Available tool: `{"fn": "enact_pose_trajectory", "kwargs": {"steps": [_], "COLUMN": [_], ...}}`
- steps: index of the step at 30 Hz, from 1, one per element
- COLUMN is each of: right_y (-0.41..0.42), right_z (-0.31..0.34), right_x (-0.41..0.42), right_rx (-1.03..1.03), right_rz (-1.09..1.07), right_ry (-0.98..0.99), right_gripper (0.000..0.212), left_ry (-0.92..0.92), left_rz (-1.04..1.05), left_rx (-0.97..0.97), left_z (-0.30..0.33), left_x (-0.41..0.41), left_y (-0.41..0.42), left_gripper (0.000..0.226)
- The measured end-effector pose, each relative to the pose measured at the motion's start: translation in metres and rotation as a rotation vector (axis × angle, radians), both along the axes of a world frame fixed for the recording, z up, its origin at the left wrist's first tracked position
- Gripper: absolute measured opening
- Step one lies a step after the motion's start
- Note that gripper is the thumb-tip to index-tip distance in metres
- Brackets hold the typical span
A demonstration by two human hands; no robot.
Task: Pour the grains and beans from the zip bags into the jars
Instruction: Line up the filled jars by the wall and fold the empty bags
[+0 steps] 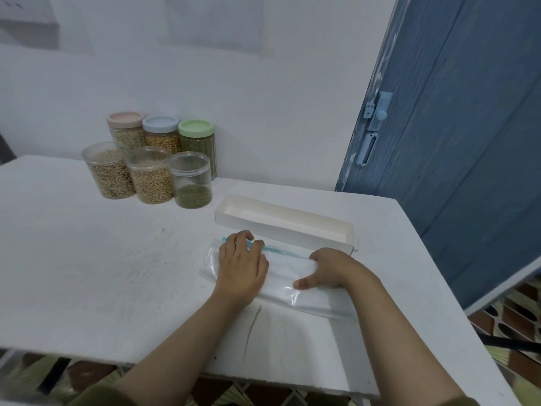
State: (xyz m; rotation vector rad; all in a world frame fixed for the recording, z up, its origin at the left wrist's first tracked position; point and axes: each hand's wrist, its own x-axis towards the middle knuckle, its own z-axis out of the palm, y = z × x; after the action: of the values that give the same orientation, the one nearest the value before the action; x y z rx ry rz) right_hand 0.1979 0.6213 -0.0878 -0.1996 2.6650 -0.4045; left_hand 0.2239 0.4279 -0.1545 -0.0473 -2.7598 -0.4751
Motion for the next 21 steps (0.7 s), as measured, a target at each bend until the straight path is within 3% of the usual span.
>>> {"fn": "enact_pose_trajectory", "kwargs": {"steps": [3,7,12,15,18,21], "right_y": [0.002,0.007,0.005,0.002,0.000,-0.004], "right_z": [0.003,0.006,-0.006,-0.006,0.002,0.018], "right_x": [0.003,0.002,0.003,0.000,-0.004,-0.012], "right_rx": [0.007,0.009,-0.063,-0.080,-0.115,-0.138], "right_rz": [0.015,0.030,-0.026,-0.040,-0.089,-0.154], "right_ry": [0.188,0.421,0.535,0.545,0.606,0.779], "right_gripper": [0.051,0.040,0.033,0.027,0.024,0.022], "left_ry": [-0.116,-0.122,-0.239,-0.335,-0.163,0.131], "left_rz": [0.020,0.000,-0.103,-0.141,-0.150,-0.165], "left_rx": [0.030,-0.040,-0.080,-0.056,-0.110,-0.096], "left_z": [0.015,0.034,0.047,0.051,0.062,0.078], "left_x": [0.000,-0.010,-0.024,-0.036,-0.044,-0.055], "left_y": [0.002,-0.001,-0.015,-0.020,-0.019,-0.020], "left_gripper": [0.042,0.051,0.061,0.054,0.042,0.044]}}
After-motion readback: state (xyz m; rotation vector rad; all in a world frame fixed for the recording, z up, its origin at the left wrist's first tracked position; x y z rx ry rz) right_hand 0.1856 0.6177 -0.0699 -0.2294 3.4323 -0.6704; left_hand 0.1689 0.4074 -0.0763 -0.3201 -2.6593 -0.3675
